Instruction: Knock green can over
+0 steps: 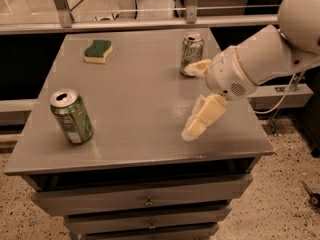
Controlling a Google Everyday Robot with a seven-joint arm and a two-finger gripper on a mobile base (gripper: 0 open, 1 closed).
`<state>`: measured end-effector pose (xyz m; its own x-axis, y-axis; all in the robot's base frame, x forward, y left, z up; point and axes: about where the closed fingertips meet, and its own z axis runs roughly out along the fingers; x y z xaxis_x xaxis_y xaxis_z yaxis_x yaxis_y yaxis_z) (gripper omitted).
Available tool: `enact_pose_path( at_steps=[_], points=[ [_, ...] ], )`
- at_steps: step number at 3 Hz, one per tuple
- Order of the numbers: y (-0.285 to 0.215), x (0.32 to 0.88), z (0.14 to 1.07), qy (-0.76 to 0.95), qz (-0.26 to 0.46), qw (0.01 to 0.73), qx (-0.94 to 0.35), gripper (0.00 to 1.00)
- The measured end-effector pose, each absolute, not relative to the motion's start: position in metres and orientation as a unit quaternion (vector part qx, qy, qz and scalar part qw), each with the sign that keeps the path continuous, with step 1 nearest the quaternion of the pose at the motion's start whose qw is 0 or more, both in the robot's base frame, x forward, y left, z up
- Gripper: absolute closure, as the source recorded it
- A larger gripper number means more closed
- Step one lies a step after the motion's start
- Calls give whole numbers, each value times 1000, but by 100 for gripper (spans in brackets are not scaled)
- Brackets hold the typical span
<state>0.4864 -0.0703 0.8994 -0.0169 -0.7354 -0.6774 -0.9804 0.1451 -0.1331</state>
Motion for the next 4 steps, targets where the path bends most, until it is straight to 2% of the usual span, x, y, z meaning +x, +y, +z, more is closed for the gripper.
enact_pose_path(
  at_steps=[2,4],
  points=[
    [38,499,870,604,336,393,-606,0],
    [111,506,876,543,399,451,-585,0]
  ],
)
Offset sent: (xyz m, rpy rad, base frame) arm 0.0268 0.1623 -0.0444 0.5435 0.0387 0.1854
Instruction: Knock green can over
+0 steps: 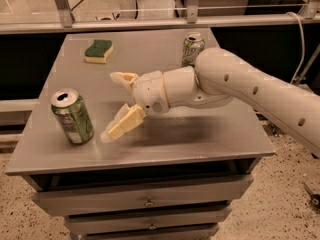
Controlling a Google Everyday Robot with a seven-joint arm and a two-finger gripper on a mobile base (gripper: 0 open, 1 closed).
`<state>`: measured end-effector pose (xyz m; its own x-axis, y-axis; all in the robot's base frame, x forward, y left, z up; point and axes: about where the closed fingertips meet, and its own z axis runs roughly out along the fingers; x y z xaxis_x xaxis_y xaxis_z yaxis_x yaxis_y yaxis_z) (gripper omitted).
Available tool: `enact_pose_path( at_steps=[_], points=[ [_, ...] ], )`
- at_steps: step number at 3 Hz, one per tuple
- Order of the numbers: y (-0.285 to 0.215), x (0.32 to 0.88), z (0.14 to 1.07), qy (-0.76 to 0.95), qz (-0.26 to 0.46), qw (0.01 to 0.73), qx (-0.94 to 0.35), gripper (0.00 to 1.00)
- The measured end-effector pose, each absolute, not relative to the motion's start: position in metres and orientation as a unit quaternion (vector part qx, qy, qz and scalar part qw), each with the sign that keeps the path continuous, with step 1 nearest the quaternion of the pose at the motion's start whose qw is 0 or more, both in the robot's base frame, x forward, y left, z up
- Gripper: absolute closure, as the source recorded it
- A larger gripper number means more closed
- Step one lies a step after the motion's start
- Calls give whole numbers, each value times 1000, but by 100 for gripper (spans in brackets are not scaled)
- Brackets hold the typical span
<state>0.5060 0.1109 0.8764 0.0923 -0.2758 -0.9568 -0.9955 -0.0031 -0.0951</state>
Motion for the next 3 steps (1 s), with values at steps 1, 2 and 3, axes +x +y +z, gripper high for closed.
enact_pose_path(
  at_steps=[1,2,3],
  points=[
    [139,496,882,519,422,462,-582,0],
    [164,482,880,503,441,461,-583,15],
    [175,475,874,501,446,458,-583,38]
  ],
)
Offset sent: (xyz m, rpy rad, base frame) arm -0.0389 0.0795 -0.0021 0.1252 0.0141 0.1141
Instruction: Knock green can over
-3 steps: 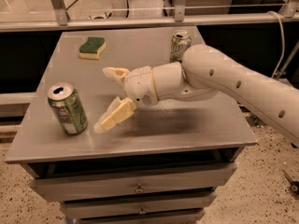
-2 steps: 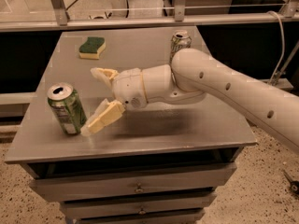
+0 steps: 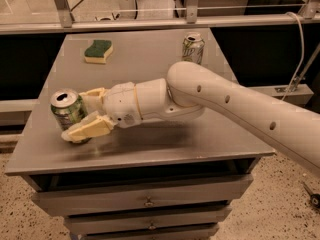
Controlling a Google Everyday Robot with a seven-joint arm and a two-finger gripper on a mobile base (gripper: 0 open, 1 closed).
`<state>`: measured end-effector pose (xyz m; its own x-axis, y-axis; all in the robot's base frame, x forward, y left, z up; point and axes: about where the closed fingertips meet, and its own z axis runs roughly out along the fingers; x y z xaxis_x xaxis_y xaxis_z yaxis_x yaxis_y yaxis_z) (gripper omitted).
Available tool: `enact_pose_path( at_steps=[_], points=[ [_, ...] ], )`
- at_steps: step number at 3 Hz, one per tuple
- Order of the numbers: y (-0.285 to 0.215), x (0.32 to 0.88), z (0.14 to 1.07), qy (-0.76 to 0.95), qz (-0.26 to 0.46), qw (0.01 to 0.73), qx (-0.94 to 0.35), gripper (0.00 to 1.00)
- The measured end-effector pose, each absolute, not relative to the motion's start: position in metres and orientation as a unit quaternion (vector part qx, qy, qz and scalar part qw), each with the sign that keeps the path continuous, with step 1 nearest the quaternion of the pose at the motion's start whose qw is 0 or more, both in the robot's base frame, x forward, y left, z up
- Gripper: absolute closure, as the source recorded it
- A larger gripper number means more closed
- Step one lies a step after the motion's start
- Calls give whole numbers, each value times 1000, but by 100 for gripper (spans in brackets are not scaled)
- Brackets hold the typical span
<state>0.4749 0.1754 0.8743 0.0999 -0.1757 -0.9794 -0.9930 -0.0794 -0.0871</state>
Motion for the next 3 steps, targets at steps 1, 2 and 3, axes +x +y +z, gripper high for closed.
enact_pose_path(
  at_steps=[1,2,3],
  points=[
    [173,479,872,516,437,454,-580,61],
    [151,500,880,544,415,451,-573,84],
    [114,532,893,578,375,443,-574,100]
  ],
)
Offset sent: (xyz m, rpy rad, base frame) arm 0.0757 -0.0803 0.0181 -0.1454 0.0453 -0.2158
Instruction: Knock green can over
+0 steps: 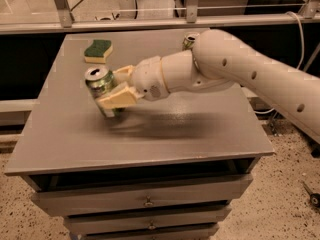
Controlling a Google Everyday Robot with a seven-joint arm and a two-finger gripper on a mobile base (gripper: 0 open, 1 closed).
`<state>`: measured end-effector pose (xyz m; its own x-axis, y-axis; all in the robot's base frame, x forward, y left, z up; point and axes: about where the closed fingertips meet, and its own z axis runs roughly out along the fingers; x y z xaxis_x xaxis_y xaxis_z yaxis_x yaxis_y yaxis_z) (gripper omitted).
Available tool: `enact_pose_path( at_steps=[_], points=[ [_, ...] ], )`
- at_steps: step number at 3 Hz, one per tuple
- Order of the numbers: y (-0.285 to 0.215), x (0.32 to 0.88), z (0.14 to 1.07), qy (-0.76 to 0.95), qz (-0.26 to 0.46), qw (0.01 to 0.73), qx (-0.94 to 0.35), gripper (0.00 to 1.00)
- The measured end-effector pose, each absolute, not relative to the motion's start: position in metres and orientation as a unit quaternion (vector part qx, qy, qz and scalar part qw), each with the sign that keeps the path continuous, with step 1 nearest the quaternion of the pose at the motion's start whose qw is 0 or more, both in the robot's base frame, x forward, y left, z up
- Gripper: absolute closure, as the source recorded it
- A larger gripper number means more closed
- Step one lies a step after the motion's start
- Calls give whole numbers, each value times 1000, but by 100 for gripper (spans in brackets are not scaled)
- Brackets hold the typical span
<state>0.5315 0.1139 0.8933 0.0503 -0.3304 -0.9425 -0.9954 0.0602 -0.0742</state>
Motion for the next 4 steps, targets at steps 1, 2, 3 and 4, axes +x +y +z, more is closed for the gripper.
enact_pose_path(
  at_steps=[1,2,3,4],
  points=[
    [78,557,902,609,324,415,-593,100],
    [49,569,895,633,249,353,-642,100],
    [24,573,882,645,170,293,-685,100],
    [13,572,871,641,119,249,-716,88]
  ],
)
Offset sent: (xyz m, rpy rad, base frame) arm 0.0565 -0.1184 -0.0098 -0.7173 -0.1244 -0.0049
